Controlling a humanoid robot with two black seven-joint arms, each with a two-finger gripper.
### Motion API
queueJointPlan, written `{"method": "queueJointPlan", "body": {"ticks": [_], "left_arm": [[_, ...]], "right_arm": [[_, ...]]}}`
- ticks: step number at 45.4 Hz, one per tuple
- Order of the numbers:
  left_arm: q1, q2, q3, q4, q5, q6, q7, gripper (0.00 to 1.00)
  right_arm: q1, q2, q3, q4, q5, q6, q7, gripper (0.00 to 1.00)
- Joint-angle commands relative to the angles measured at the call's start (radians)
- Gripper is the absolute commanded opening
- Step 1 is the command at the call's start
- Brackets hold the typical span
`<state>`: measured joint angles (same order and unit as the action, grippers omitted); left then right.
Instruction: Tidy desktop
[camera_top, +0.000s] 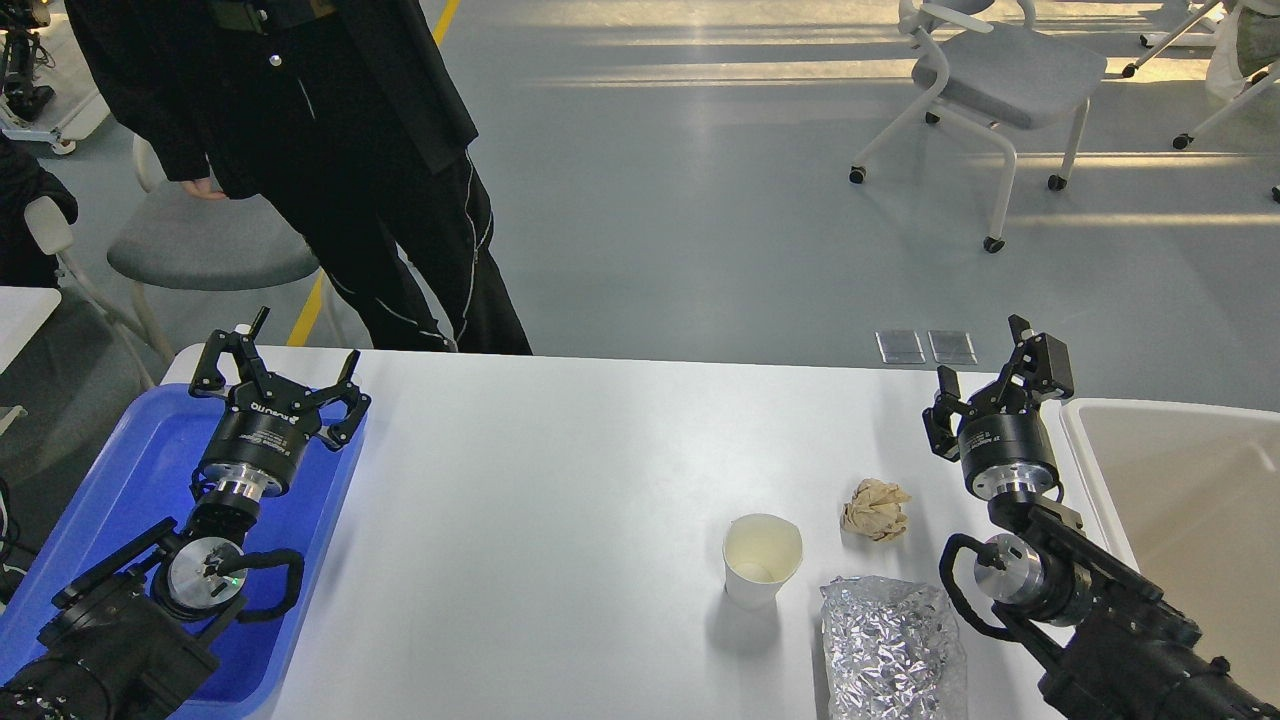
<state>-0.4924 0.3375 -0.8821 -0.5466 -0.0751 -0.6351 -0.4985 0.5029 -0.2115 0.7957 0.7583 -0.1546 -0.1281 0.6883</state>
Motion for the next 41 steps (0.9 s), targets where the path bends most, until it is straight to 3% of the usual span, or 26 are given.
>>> {"method": "queueJointPlan", "body": {"ticks": [1,23,31,41], "left_arm": [[-0.002,0.0,0.002,-0.001,0.003,0.0,0.002,1.0],[-0.002,0.0,0.0,0.001,0.002,0.002,-0.002,1.0],[-0.002,0.0,0.0,0.001,0.002,0.002,-0.002,1.0],[-0.002,0.0,0.0,-0.001,0.002,0.002,-0.002,1.0]], "right_arm": [[-0.003,0.0,-0.006,0.001,0.0,-0.001,0.005,1.0],[0.0,-0.006,-0.01,0.026,0.003,0.001,-0.013,1.0],[-0.001,-0.022,-0.009,0.026,0.013,-0.002,-0.085,1.0],[-0.012,-0.04,-0.003,0.026,0.015,0.001,-0.092,1.0]]}}
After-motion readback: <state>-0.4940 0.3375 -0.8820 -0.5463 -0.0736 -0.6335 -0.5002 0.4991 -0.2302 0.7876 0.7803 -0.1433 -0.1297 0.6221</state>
